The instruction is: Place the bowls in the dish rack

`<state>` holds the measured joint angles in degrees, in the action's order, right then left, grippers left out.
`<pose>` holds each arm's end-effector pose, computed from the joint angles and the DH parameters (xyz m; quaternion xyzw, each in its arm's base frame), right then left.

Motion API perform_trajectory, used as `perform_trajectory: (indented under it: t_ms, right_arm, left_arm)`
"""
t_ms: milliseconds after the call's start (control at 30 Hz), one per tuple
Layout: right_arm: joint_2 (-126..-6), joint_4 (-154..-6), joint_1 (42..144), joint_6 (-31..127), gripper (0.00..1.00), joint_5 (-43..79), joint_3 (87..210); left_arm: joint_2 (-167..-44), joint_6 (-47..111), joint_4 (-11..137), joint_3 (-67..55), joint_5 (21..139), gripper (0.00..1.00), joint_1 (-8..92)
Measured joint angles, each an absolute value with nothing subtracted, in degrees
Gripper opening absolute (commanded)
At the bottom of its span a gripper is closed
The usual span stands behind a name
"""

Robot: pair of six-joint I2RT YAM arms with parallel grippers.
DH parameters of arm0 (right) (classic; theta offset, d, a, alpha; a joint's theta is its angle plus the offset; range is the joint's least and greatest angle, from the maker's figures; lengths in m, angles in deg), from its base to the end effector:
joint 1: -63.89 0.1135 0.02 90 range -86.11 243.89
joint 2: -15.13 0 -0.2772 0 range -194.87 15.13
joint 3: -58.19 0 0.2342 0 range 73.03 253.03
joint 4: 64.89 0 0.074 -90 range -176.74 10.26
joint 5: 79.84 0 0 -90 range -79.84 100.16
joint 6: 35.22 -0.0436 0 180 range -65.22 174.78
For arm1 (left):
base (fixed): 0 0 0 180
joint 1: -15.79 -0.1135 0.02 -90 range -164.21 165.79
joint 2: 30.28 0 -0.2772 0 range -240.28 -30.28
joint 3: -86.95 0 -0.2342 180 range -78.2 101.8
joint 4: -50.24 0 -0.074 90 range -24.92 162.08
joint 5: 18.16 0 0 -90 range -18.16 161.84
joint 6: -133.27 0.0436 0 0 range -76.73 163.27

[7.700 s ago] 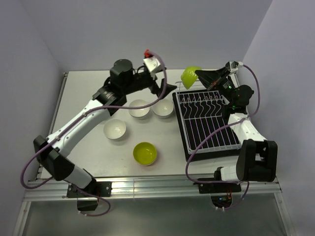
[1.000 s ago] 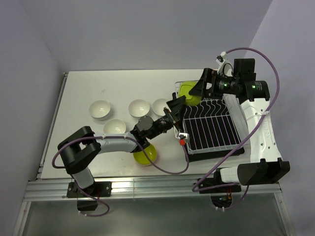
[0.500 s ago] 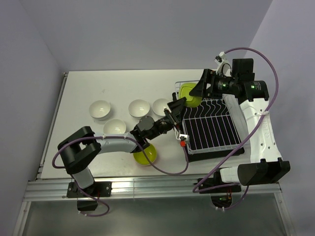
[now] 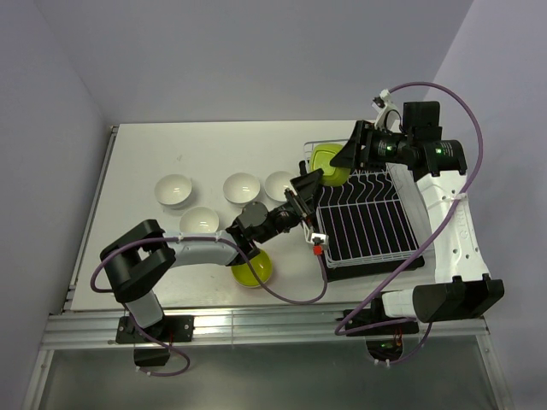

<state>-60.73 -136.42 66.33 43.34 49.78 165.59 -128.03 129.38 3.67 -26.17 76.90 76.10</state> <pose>0.2329 0.0378 0.4357 -0.0759 0.8613 0.3529 0.3577 0.1806 -0.3246 0.2998 0.5878 0.1406 0.1518 0.7821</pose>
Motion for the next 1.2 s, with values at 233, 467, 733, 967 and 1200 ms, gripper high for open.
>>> perform_trajectory:
  t_ms: [233, 467, 733, 967, 1200]
  right_arm:
    - [-60.73, -136.05, 66.31, 43.34, 0.00, 50.32, 165.59]
    - [-60.73, -135.35, 65.67, 43.39, 0.00, 51.61, 165.59]
    - [-60.77, -133.38, 59.33, 42.71, 0.00, 56.94, 165.63]
    - [-64.36, -133.49, 52.56, 44.22, 0.00, 59.74, 169.94]
    - [-73.12, -135.70, 44.60, 52.00, 0.00, 56.70, 178.27]
  left_arm:
    - [-128.03, 129.40, 3.48, -26.17, 75.85, 0.34, 76.30]
    - [-128.03, 129.29, 2.93, -26.17, 75.00, 0.73, 76.52]
    - [-128.03, 128.96, 3.54, -26.17, 73.89, 0.96, 76.52]
    - [-127.18, 125.66, 6.82, -26.00, 71.50, 0.99, 76.52]
    - [-123.58, 101.88, 33.86, -9.17, 64.07, 0.99, 76.17]
